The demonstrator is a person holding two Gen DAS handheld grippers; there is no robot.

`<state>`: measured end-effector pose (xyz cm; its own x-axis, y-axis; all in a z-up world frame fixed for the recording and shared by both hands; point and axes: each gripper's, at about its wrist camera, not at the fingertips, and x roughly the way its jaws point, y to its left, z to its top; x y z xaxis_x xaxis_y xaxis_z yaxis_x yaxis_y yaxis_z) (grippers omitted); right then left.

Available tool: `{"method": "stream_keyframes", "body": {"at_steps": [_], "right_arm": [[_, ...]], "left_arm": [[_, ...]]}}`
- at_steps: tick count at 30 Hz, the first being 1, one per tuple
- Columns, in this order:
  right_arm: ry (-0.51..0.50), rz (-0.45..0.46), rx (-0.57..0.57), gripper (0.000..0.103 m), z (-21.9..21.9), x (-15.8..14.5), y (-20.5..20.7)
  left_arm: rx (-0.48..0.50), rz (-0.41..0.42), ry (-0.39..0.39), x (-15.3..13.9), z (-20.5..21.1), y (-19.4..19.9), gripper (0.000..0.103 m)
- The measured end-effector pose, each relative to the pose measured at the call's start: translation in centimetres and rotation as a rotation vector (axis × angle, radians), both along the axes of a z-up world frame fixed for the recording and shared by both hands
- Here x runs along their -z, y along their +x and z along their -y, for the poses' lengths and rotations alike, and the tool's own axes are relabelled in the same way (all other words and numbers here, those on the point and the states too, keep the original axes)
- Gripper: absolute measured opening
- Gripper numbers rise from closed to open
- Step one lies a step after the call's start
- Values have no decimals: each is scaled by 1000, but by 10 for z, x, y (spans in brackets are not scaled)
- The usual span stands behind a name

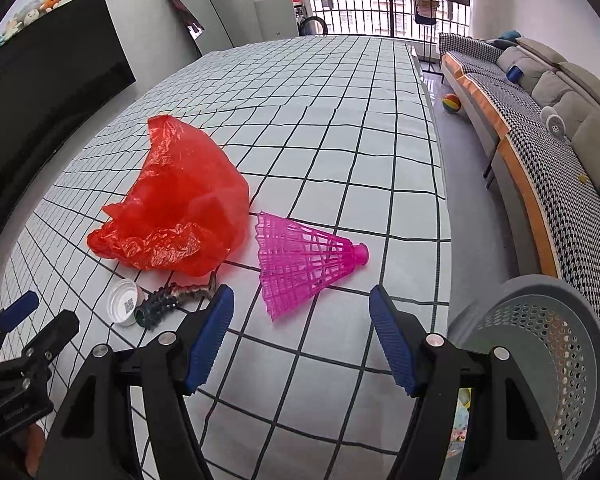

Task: Collect trash
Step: 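Close the right gripper on the pink shuttlecock, then grasp the white QR-code bottle cap with the left gripper while the right holds the shuttlecock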

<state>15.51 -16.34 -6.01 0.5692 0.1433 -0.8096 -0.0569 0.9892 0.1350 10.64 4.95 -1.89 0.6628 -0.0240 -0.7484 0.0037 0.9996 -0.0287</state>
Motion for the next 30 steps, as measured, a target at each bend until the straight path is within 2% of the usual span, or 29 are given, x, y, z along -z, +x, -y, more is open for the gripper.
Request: {"method": "stream_keyframes", "body": {"at_steps": [11, 13, 15, 17, 19, 20, 30], "right_arm": [[-121, -44, 114, 66, -9, 21, 34], [-135, -40, 114, 50, -11, 23, 35], [-143, -37, 107, 42, -12, 24, 36], [-151, -28, 104, 29, -14, 25, 35], [-148, -19, 97, 11, -16, 25, 33], [-142, -17, 92, 8, -15, 24, 32], [-57, 49, 75, 8, -6, 3, -9]], "left_arm": [[4, -14, -27, 4, -5, 2, 95], [4, -16, -32, 5, -5, 4, 95], [4, -17, -35, 5, -6, 5, 95], [5, -19, -37, 6, -6, 6, 95], [6, -19, -37, 6, -6, 6, 95], [7, -18, -36, 6, -6, 6, 95], [-9, -37, -12, 9, -6, 8, 95]]}}
